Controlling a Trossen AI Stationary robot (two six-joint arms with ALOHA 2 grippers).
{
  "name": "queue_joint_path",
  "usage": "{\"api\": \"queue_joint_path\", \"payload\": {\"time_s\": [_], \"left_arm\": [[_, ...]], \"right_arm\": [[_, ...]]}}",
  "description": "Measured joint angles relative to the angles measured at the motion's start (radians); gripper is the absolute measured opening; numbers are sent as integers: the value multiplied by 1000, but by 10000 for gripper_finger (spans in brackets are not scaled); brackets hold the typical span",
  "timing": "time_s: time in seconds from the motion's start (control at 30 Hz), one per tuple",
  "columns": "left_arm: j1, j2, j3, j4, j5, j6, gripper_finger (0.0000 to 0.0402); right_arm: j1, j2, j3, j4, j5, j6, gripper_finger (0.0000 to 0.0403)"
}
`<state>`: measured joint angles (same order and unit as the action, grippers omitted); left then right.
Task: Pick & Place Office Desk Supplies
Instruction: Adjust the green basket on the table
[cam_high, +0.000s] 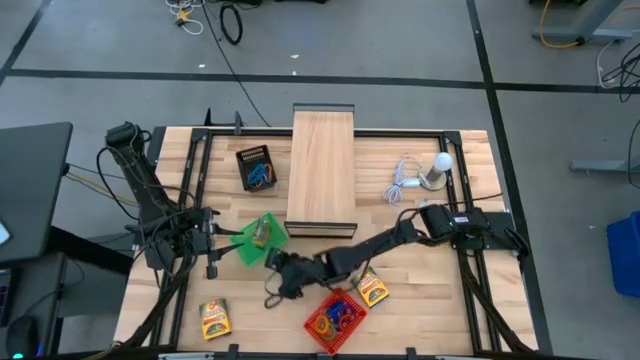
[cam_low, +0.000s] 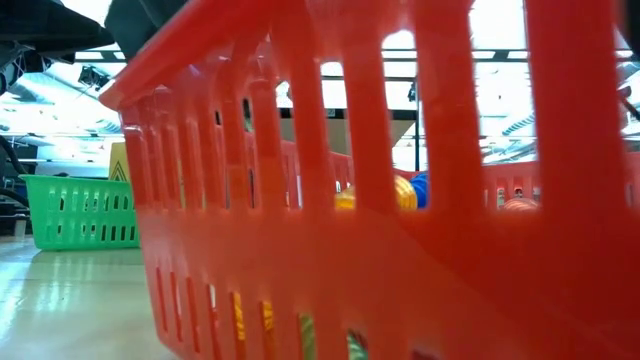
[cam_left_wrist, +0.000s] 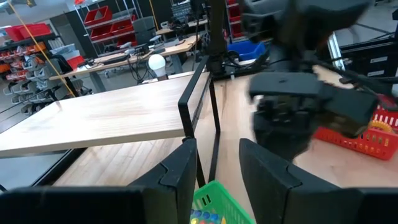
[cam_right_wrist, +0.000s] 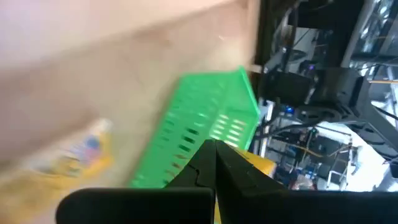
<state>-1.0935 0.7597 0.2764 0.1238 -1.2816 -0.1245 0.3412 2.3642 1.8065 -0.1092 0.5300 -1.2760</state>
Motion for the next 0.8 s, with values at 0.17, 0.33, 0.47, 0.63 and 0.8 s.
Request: {"api": "queue_joint_path", "payload": {"time_s": [0.17, 0.33, 0.47, 0.63, 0.8], "left_arm": [[0, 0, 0, 0, 18, -22, 129], [0, 0, 0, -1, 35, -57, 129], [1, 19, 0, -1, 33, -94, 129], [2, 71, 0, -1, 25, -229, 129], [2, 118, 0, 21, 64, -411, 129]], "right_arm": [[58, -13, 0, -132, 137, 109, 0], [103, -66, 0, -281, 193, 327, 0], [137, -109, 0, -342, 262, 462, 0], [172, -168, 1, -437, 312, 618, 0], [192, -223, 1, -592, 330, 848, 0]]}}
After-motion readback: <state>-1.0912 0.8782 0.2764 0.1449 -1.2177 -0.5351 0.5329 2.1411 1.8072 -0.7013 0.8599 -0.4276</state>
